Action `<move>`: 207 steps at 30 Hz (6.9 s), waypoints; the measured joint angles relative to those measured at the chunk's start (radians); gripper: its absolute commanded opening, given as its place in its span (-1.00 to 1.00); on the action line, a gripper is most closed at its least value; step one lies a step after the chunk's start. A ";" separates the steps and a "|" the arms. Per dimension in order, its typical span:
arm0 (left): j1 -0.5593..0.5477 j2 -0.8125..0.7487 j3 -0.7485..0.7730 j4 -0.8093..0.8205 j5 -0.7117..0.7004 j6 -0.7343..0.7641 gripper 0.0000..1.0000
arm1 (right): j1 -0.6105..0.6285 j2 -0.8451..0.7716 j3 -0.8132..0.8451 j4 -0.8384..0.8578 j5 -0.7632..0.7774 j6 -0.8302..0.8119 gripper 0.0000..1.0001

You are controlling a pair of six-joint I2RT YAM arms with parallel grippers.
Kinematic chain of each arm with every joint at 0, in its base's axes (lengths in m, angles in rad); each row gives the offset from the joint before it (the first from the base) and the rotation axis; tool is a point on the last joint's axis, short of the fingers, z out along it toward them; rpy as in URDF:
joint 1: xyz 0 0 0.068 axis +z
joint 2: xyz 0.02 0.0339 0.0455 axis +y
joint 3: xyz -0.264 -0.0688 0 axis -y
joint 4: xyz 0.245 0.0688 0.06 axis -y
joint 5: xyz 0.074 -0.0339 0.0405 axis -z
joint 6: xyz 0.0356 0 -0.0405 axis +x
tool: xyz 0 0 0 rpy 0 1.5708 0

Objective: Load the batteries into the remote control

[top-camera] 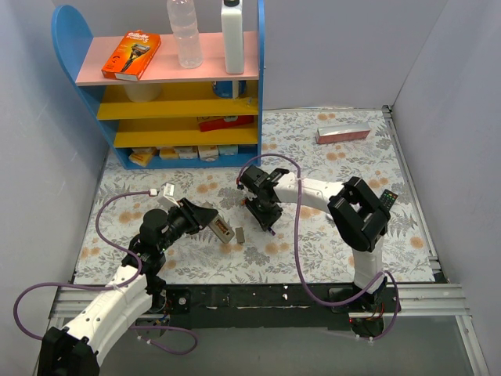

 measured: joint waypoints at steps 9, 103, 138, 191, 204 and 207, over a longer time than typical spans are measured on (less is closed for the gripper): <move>0.000 0.014 0.000 0.010 0.008 0.000 -1.00 | 0.020 0.023 0.030 -0.010 0.035 0.001 -0.78; 0.000 0.267 0.188 0.200 0.141 -0.113 -1.00 | 0.194 -0.529 -0.291 0.735 0.043 -0.087 -0.71; 0.005 0.256 0.191 0.145 0.118 -0.060 -1.00 | 0.203 -0.491 -0.282 0.703 0.071 -0.026 -0.41; 0.004 0.273 0.257 -0.016 0.110 -0.094 -1.00 | 0.153 -0.557 -0.256 0.525 0.018 0.051 -0.20; 0.004 0.293 0.195 0.007 0.055 -0.056 -1.00 | -0.037 -0.564 -0.347 0.402 0.016 0.084 0.65; 0.004 0.279 0.160 -0.005 0.048 -0.056 -1.00 | -0.125 -0.575 -0.414 0.333 0.033 0.111 0.57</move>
